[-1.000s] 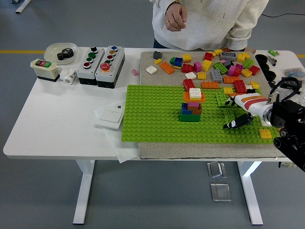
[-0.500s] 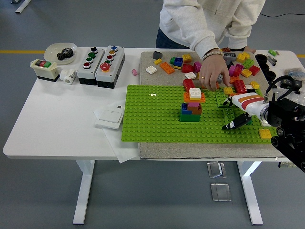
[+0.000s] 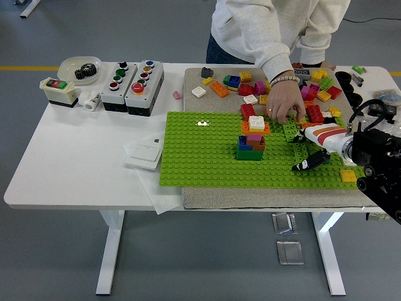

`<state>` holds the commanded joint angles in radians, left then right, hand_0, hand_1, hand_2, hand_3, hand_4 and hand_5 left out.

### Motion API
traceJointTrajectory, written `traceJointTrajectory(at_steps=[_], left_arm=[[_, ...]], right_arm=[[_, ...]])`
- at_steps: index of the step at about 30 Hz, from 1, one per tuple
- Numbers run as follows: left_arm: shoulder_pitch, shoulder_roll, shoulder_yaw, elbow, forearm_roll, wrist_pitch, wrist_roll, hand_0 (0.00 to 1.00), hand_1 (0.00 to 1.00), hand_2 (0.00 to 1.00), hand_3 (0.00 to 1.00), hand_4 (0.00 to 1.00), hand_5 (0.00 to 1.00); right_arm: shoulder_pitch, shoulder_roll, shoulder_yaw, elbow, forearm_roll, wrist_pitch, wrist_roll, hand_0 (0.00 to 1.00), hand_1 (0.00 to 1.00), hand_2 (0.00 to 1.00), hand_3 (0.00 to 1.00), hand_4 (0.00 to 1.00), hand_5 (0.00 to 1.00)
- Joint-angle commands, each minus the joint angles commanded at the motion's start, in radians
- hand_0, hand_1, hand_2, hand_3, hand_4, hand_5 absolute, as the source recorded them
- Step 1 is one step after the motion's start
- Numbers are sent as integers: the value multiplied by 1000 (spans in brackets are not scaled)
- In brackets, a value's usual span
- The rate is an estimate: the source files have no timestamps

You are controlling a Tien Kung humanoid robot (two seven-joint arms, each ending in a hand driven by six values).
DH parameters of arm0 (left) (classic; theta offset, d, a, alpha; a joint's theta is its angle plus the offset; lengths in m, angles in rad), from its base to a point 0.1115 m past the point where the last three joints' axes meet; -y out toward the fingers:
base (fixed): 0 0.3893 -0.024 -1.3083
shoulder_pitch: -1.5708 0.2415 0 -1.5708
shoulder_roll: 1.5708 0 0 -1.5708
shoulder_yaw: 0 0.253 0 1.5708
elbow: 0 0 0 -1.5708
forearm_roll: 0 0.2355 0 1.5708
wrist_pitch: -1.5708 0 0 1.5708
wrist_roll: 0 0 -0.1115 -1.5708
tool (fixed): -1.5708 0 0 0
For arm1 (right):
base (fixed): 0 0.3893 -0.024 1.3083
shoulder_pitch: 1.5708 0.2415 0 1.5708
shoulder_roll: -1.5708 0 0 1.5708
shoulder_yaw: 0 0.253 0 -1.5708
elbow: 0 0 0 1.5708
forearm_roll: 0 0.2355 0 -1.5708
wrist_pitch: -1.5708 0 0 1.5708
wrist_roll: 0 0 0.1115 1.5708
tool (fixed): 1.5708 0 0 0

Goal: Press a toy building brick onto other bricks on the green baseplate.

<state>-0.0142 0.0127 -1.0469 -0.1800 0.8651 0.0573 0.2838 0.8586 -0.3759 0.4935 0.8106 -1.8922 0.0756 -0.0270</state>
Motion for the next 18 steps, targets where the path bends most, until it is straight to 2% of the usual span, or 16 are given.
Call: traceJointTrajectory(at_steps=[6,7,18], left_arm=[[4,0,-2,0,5,0,2,884,846,842,641,720,644],[5,0,-2,0,6,-1,2,884,846,842,641,720,645],[6,-1,3,0,7,-3,2,884,845,841,641,720,645]], right_arm=[[3,0,0,0,1,5,5,706,674,721,756,995,499],[3,0,-1,1,2,5,6,704,662,708,681,967,496],[17,3,-4,-3,3,25,12,692,653,701,657,952,491]])
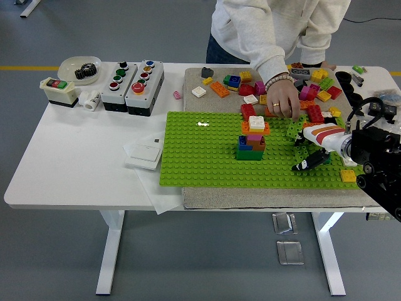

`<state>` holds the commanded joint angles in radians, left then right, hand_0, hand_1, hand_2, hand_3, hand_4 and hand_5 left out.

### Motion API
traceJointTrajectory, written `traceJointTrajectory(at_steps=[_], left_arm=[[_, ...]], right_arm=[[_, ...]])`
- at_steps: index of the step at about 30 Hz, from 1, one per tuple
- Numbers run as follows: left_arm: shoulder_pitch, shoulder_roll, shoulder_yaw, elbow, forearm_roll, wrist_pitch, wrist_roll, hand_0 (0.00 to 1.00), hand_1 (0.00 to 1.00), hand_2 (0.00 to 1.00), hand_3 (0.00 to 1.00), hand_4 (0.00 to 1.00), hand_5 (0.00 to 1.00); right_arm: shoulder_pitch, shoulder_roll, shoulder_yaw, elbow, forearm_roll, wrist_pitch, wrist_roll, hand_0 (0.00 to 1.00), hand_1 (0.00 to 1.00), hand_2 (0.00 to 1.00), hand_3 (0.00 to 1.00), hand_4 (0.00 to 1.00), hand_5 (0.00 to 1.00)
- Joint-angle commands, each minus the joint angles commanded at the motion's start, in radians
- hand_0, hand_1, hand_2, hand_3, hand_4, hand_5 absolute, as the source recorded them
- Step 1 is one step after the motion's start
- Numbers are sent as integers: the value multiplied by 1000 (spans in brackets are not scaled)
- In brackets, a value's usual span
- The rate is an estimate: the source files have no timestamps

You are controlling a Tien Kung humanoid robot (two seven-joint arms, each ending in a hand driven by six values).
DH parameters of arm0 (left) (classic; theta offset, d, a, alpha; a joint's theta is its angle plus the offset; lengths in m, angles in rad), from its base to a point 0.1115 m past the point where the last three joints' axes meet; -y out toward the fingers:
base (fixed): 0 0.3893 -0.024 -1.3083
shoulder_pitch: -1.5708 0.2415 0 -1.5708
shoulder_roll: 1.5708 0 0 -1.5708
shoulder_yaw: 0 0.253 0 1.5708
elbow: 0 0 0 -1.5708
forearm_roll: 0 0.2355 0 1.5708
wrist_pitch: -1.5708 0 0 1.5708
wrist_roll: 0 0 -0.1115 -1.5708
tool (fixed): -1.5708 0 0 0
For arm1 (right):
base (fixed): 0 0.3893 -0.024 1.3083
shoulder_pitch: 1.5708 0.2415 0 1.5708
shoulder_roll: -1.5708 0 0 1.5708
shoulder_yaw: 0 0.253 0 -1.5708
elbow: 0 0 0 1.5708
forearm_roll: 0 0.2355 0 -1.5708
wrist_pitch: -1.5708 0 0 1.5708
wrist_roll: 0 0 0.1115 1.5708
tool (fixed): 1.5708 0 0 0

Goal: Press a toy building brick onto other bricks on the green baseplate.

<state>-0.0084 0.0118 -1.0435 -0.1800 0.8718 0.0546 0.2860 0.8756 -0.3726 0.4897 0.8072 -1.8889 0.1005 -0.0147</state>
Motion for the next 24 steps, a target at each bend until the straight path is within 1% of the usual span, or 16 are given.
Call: traceJointTrajectory(at_steps=[1,7,12,13,18,19,24], left_arm=[[0,0,1,0,-1,0,0,881,845,841,641,719,644],[-1,0,7,0,-6,-1,-2,880,846,841,640,718,644],[-3,-1,7,0,-9,-1,-3,880,846,841,640,718,644],[-3,-1,7,0,-9,-1,-4,881,845,841,639,719,646],[-5,-1,4,0,-7,-1,-4,881,845,841,639,719,646],[-5,-1,4,0,-7,-1,-5,880,844,840,639,719,646],[-6,0,6,0,-10,-1,-6,880,844,840,639,719,646]], right_arm=[[2,0,-1,0,0,2,0,687,650,697,642,943,494],[8,0,1,0,-3,11,-2,688,652,697,643,941,487],[9,-3,4,2,-2,29,0,688,652,697,643,941,487],[10,-4,4,4,-3,36,1,689,667,720,787,956,483],[12,-7,7,9,-10,52,6,689,667,720,787,956,483],[13,-8,8,11,-12,56,7,706,678,739,810,976,481],[18,-13,12,18,-21,71,11,706,678,739,810,976,481]])
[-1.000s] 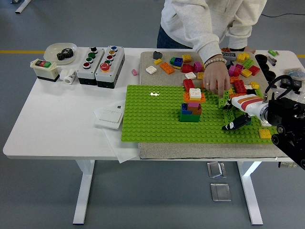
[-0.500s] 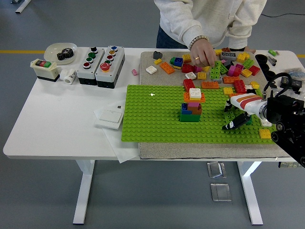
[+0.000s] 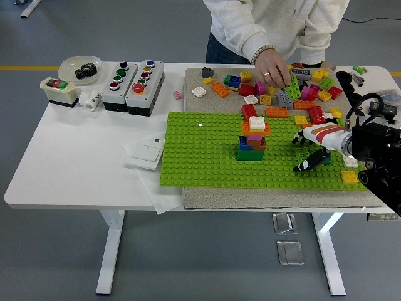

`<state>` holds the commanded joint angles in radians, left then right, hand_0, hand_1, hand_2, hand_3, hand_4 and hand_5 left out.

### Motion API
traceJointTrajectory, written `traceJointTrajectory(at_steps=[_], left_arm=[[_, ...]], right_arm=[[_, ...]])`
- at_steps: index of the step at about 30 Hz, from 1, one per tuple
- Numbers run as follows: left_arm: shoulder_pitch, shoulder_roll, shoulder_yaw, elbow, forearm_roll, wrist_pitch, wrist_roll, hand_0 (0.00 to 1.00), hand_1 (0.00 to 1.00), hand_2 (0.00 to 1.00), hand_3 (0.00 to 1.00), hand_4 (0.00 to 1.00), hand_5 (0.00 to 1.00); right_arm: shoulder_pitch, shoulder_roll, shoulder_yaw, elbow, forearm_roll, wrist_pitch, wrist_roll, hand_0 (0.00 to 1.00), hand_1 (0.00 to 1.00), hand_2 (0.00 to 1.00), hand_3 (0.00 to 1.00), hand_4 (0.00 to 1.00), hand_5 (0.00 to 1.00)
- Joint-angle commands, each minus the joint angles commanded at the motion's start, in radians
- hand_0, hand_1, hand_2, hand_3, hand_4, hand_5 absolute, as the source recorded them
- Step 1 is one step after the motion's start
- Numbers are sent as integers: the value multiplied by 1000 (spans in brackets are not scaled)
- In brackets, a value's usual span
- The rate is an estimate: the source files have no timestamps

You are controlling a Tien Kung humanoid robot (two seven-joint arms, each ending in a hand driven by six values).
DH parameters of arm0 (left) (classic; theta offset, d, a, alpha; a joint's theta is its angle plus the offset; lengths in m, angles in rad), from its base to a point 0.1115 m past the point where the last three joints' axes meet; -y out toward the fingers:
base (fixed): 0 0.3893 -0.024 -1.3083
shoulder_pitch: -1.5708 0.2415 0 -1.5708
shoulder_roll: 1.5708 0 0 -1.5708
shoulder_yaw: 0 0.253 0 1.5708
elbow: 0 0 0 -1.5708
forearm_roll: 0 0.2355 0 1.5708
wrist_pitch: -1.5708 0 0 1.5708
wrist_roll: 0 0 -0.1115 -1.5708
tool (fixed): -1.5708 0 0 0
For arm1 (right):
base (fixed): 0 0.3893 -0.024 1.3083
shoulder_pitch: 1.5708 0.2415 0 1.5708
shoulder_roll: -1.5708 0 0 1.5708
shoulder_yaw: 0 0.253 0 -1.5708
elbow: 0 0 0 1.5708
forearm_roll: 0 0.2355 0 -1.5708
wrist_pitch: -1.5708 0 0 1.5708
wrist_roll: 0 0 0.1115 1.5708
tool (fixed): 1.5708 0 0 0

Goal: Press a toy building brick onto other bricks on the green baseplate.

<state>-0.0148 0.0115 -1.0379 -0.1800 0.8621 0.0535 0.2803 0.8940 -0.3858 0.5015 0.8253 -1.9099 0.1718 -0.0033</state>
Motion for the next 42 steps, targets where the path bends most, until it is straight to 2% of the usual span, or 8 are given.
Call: traceJointTrajectory(at_steps=[17,19,25,42], left_arm=[[-1,1,0,0,-5,1,-1,878,841,839,641,720,648],[-1,1,1,0,-6,1,-1,877,840,839,641,720,647],[-2,1,0,0,-5,1,-1,877,842,838,640,720,647],[2,1,2,0,-3,1,1,877,840,839,640,720,645]], right_arm=[[24,-29,-14,25,-45,59,30,713,682,746,813,998,448],[27,-29,-15,24,-57,58,31,715,685,744,813,998,410],[33,-31,-31,20,-87,55,42,714,683,742,809,998,391],[22,-23,-46,4,-103,17,52,692,661,719,780,996,403]])
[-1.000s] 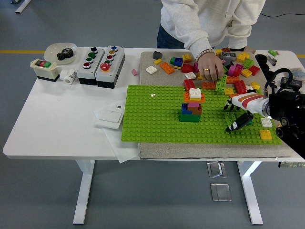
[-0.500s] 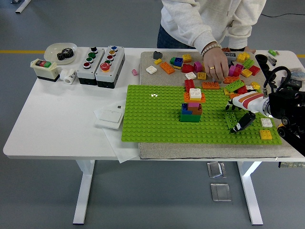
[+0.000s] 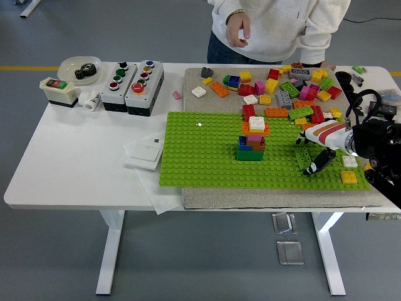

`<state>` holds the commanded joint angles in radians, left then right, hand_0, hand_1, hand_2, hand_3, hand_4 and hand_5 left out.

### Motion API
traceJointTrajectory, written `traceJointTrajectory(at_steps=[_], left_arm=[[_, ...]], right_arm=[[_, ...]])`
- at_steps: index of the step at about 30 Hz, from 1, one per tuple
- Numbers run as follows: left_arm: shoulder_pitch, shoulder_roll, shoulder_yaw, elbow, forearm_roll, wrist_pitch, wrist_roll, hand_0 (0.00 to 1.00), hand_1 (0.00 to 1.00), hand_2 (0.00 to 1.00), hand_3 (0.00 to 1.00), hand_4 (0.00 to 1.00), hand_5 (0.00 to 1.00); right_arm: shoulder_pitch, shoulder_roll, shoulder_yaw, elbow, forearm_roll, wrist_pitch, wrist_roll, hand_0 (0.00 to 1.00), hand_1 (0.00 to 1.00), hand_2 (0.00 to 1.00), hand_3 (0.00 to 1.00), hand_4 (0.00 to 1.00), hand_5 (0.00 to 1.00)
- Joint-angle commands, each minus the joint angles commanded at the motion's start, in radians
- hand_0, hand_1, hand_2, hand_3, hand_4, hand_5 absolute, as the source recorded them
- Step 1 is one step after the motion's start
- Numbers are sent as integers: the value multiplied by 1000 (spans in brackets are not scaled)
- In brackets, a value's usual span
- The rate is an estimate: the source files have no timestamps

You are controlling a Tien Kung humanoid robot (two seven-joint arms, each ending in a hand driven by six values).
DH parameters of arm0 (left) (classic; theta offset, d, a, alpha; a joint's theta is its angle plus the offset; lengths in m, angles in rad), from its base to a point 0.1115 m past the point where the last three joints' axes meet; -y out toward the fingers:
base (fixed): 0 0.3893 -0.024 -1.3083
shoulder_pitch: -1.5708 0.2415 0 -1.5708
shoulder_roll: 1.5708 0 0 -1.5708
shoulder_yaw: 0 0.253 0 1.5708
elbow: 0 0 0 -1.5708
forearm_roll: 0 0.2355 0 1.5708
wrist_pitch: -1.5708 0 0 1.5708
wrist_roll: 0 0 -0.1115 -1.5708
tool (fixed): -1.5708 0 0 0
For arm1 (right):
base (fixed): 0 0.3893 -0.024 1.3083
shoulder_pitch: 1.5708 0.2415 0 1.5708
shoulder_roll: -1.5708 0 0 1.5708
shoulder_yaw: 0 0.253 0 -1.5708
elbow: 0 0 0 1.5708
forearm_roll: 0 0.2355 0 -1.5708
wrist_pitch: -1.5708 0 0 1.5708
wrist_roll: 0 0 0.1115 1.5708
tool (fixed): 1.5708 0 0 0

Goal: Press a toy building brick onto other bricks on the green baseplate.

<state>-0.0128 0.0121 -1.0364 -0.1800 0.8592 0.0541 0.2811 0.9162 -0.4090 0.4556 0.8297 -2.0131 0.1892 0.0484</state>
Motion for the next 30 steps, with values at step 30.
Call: traceJointTrajectory(at_steps=[30], left_arm=[[-5,0,7,0,-6,-1,-2,878,842,839,641,720,644]], right_arm=[[15,9,-22,-10,-6,5,4,677,643,691,640,848,376]])
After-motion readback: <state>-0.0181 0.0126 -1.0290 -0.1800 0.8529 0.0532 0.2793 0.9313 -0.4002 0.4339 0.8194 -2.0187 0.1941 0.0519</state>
